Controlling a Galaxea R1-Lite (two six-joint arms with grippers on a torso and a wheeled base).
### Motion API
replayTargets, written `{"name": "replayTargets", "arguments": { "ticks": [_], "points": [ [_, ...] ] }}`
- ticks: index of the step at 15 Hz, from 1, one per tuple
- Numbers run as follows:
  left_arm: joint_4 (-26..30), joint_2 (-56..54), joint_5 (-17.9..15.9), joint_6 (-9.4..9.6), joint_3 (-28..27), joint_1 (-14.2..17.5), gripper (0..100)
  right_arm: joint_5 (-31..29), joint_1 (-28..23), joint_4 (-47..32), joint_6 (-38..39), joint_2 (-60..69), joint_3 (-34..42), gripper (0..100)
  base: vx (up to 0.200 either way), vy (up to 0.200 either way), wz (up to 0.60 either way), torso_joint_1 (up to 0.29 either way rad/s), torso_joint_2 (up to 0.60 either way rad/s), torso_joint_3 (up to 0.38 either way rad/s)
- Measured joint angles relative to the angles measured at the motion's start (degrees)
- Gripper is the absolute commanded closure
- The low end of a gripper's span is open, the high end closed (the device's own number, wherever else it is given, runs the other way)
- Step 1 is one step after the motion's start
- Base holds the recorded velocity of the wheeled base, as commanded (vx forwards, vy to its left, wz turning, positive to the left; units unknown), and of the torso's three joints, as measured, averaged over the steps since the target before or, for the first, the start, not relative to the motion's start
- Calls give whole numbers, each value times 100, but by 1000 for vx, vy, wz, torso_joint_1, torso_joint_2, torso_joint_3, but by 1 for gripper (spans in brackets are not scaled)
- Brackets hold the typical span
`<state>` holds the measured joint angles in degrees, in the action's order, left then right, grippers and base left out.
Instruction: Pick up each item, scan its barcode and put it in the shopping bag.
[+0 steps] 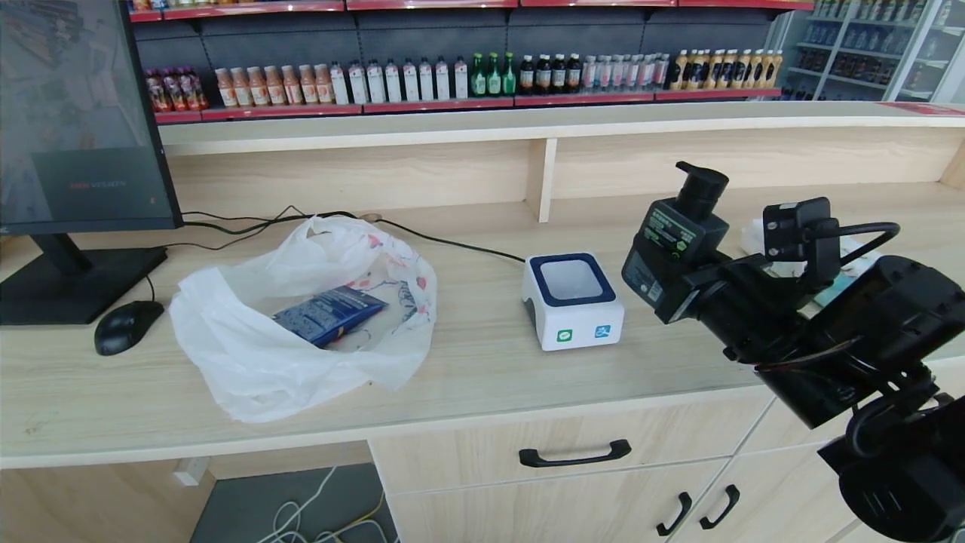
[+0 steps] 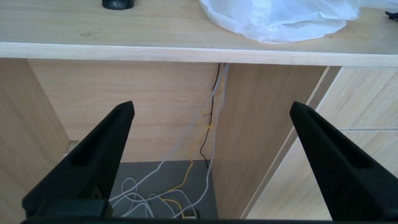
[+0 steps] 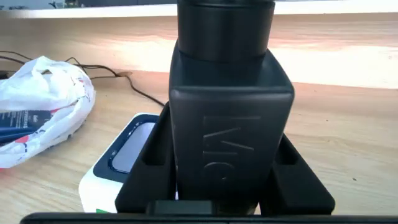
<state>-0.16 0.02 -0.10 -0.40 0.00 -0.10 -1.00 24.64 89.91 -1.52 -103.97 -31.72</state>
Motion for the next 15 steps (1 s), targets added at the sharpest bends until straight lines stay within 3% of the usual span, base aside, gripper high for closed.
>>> {"name": "replayTargets", "arguments": {
  "ticks": [9,15],
  "points": [
    [2,0,2,11,0,0,0,-12,13,0,90,218,-5,100,0,200,0,0,3,0],
    [5,0,2,16,0,5,0,-17,48,11,95,260,-122,100,0,0,500,2,0,3]
  ]
}}
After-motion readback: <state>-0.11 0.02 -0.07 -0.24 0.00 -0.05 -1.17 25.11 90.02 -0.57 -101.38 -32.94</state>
